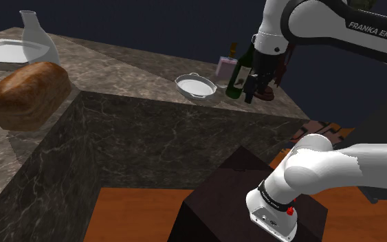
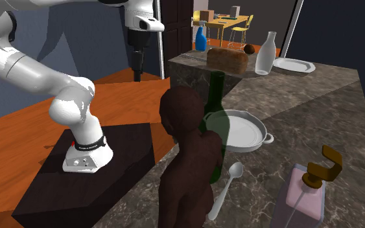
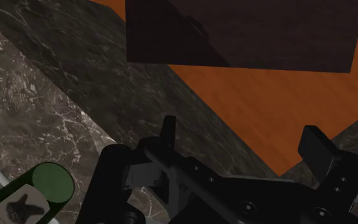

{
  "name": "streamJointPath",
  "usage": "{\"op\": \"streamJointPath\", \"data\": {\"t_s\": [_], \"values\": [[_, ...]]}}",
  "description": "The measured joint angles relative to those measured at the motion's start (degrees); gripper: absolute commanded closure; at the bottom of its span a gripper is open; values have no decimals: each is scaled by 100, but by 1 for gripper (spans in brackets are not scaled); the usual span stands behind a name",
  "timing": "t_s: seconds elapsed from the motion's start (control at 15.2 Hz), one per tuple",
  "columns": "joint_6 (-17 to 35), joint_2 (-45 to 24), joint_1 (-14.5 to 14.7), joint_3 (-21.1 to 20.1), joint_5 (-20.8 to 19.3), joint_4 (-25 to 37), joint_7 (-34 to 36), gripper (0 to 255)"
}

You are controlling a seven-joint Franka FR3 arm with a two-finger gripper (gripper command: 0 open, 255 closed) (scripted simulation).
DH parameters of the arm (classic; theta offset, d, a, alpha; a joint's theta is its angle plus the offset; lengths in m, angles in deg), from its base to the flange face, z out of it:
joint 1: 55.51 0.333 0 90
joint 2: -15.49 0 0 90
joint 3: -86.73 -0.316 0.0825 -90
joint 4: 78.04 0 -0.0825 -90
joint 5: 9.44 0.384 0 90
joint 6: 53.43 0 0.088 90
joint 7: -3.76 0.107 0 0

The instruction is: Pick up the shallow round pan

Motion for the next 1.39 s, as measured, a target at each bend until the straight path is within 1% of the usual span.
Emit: {"op": "streamJointPath", "data": {"t_s": [0.07, 0.26, 0.59, 0.92, 1.39], "values": [[0, 0, 0, 0, 0, 0, 0, 0], [364, -375, -15, 2, -35, 44, 20, 0], [1172, -1381, -53, -13, -117, 332, 89, 0], [1821, -2446, -101, -19, -222, 842, 148, 0], [2400, -3903, -152, -32, -385, 1853, 234, 0]]}}
